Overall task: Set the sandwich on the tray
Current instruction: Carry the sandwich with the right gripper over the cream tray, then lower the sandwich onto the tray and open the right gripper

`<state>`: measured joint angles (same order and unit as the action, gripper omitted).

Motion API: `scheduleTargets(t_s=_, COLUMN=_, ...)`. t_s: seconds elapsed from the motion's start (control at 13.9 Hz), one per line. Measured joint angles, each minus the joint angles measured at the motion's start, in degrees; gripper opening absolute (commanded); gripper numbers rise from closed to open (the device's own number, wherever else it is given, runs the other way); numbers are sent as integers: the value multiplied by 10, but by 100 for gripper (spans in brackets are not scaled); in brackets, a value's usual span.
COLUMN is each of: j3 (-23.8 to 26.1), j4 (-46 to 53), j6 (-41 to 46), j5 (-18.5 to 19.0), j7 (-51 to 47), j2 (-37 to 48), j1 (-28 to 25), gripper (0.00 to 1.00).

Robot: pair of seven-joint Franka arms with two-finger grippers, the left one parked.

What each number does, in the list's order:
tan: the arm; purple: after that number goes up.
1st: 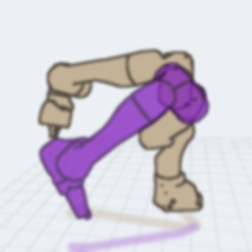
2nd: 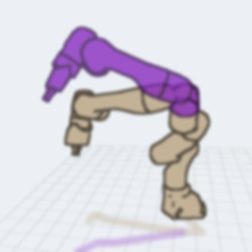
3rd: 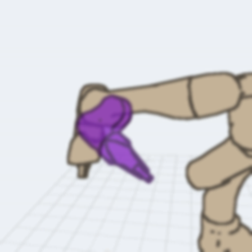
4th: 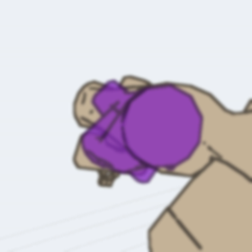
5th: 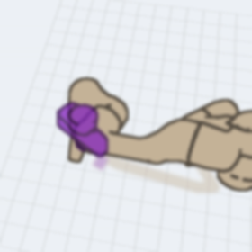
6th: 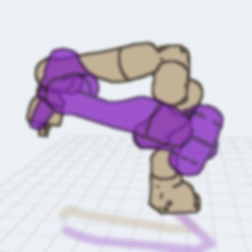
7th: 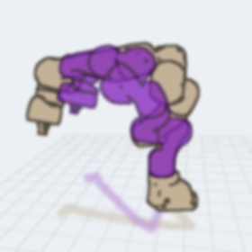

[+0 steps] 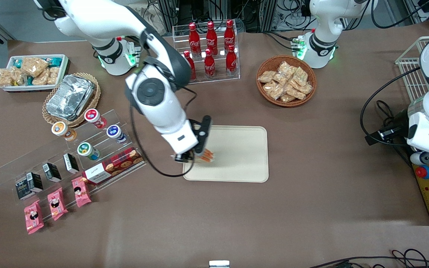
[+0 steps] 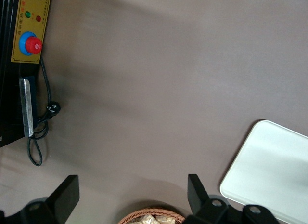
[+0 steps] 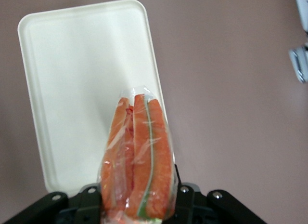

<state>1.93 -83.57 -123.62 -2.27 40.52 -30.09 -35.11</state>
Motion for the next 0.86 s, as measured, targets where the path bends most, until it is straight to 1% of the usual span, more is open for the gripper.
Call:
scheduleTargets(t_s=0.14, j3=0, j4=2, j6=-39, j5=6, j7=0, j2=-37, j1=-21, gripper=47)
scheduleTargets(t_s=0.36, j3=-1, j4=4, j6=-81, j5=37, j7=0, j2=-87, j1=-34, gripper=47)
scheduleTargets(t_s=0.65, j3=-4, j4=10, j6=-108, j5=43, j7=2, j2=-128, j1=-34, gripper=48)
scheduleTargets(t_s=0.72, j3=-5, j4=11, j6=-109, j5=43, j7=2, j2=-132, j1=-34, gripper=50)
scheduleTargets(t_s=0.79, j3=-5, j4=12, j6=-110, j5=43, j7=2, j2=-135, j1=-34, gripper=66)
scheduleTargets(t_s=0.86, j3=-5, j4=12, j6=-110, j5=43, j7=2, j2=-137, j1=-34, gripper=72)
